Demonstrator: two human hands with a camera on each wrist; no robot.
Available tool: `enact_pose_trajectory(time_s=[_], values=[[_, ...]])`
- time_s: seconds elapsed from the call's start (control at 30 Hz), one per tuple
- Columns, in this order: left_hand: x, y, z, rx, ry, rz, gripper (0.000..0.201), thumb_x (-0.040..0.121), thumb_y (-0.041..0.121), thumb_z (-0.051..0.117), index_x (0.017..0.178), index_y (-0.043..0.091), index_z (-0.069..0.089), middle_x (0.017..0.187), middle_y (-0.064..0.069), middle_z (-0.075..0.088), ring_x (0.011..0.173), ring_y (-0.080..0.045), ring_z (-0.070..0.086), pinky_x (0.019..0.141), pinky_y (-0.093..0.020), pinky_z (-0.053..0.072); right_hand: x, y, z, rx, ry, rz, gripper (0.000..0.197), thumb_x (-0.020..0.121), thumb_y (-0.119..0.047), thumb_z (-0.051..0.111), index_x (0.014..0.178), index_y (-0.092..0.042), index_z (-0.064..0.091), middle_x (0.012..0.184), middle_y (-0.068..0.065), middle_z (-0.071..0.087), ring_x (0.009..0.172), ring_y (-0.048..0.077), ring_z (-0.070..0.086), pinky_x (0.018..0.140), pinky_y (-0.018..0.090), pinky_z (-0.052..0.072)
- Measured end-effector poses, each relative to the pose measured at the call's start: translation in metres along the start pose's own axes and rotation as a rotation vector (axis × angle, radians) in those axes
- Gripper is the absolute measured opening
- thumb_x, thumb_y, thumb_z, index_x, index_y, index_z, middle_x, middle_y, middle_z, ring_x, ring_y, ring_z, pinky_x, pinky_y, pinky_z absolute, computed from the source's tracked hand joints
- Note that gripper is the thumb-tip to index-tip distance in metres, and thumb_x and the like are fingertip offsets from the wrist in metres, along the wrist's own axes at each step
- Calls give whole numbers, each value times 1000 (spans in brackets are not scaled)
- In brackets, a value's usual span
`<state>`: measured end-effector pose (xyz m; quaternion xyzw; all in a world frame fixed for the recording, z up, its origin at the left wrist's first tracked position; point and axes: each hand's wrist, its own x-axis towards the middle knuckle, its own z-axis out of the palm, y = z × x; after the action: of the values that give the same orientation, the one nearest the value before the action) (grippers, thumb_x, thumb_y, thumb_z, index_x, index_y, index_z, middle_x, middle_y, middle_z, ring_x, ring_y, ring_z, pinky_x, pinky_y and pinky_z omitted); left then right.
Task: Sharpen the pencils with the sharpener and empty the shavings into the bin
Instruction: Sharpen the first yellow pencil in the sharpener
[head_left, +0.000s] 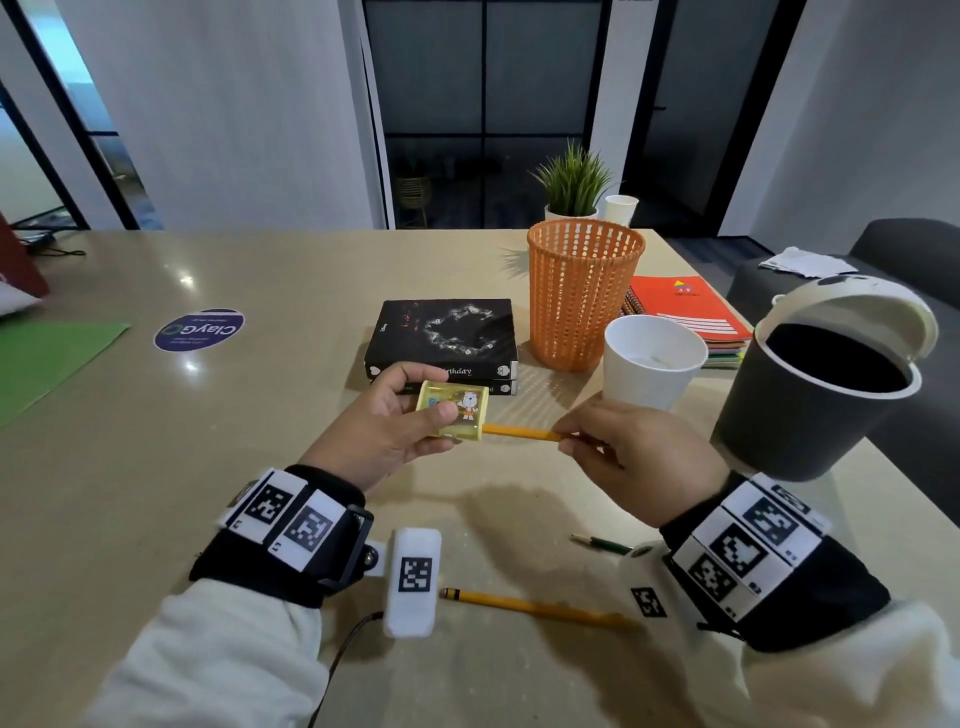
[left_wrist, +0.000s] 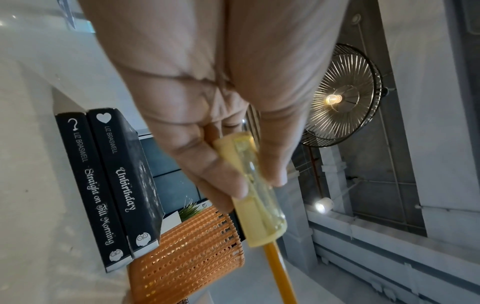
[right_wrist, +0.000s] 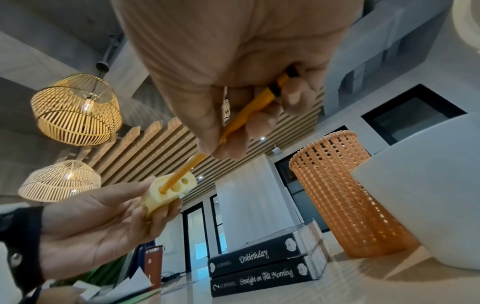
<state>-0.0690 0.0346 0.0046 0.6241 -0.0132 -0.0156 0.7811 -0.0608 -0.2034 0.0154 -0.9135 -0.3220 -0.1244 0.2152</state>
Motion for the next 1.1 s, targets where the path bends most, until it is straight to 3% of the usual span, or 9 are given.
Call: enact_pose_trajectory(time_s=[0.17,0.3,0.47,0.67,0.77,0.93,1.03,1.1], values=[[-1,0,3,23,-20,0,23,81,0,59,98,17,56,83,-8,67,69,-14,69,58,-20,56,3,-2,9,-62,33,-79,38,86,-40,33,89,-23,67,72,-5,64,62,22,60,46,40,50],[-2,1,1,38,-23,-2,25,77,3,62,97,17,57,87,-8,66,70,-15,69,58,-20,55,5,-5,13,-29,31,-62,35,86,-37,37,81,-21,68,65,-6,62,59,21,57,50,38,49],[-4,7,-2,118,-53,24,27,76,3,64,98,17,57,80,-1,70,71,-14,69,61,-21,55,8,-7,12,74,-111,92,21,89,-38,49,91,-30,68,73,-5,66,70,18,57,64,41,49],[-7,18,-11,42,-4,39,36,68,14,65,103,19,57,79,2,71,70,-19,69,55,-18,55,9,-4,-4,-23,-121,33,22,90,-37,49,103,-23,61,76,-6,60,70,16,55,62,32,47],[-7,19,-14,-22,31,20,34,67,15,64,100,17,59,77,-1,71,64,-19,69,52,-16,54,6,-3,-4,-86,-5,-88,26,92,-34,41,97,-18,61,78,-1,64,69,23,61,56,34,48],[-8,13,-8,-51,6,-40,29,67,14,63,96,13,60,78,-7,69,59,-20,68,51,-17,54,5,-11,-1,-309,52,-215,33,88,-33,34,80,-16,61,56,-3,59,43,23,55,36,25,39],[-9,10,-7,-48,-8,-55,24,72,10,61,96,13,59,82,-8,67,61,-21,69,52,-17,55,5,-10,2,-311,51,-179,32,88,-35,33,77,-19,58,51,-3,55,41,24,51,36,24,38],[-10,11,-9,-12,-25,-38,23,76,5,60,97,14,59,86,-7,67,65,-21,70,54,-18,55,7,-10,8,-190,12,-94,31,88,-40,31,77,-26,56,56,-1,57,51,24,54,44,34,45]])
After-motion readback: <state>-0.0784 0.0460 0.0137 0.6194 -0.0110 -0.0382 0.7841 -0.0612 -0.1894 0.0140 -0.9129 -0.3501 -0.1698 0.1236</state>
